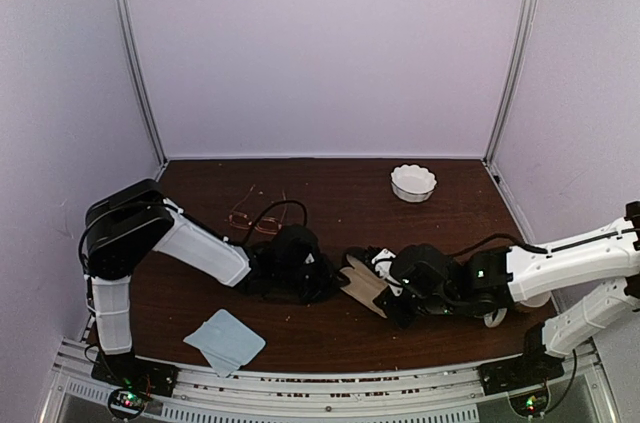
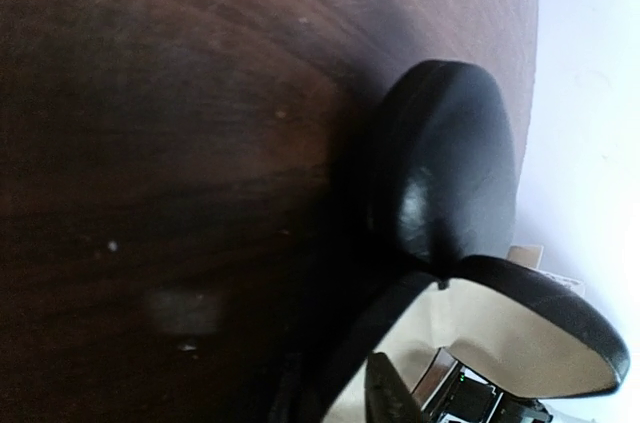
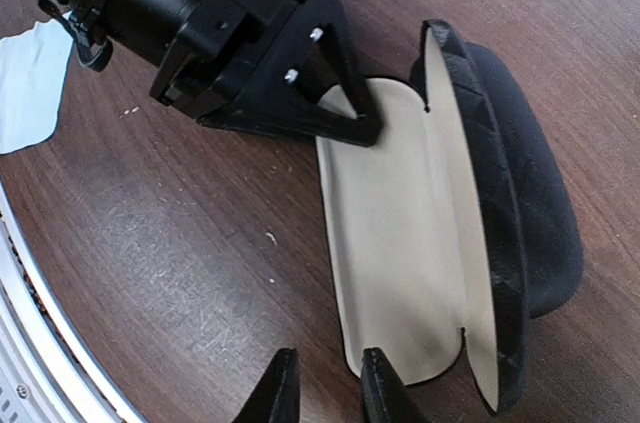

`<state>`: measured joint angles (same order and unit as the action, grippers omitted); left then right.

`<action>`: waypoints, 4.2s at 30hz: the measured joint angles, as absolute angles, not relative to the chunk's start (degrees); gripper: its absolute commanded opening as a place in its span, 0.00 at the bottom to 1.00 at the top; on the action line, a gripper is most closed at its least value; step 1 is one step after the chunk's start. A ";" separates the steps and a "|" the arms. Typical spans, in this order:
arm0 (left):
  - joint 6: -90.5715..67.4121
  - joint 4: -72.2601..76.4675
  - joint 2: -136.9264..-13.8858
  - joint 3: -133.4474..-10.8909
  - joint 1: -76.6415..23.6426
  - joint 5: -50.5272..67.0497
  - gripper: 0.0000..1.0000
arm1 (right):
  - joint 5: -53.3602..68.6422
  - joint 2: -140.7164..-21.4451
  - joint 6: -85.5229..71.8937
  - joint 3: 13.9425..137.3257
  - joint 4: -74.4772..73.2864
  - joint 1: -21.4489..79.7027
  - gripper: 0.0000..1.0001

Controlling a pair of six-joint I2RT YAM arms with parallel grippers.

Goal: Organize the sunglasses
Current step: Adjust the opened sunglasses case at the center of the board, then move the glasses cleaning cloth to the center of the board.

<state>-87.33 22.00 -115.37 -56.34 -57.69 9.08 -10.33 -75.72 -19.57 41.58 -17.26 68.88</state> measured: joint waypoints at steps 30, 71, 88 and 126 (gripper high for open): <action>-86.21 20.88 -108.64 -51.00 -57.76 3.79 0.69 | -9.04 -78.98 -18.13 45.58 -17.08 68.88 0.25; -59.24 -34.04 -70.02 -44.75 -58.74 -17.87 0.67 | -25.58 -71.22 -15.22 53.32 -18.48 68.88 0.53; -52.99 -41.63 -82.30 -50.06 -65.25 -5.78 0.52 | -23.81 -72.14 -17.17 52.58 -18.70 68.88 0.55; -53.12 -44.77 -97.45 -55.92 -69.49 -2.66 0.18 | -22.94 -71.31 -18.41 49.93 -18.68 68.88 0.57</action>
<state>-53.12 -44.77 -97.45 -55.92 -69.49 -2.66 -22.94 -71.31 -18.41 49.93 -18.68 68.88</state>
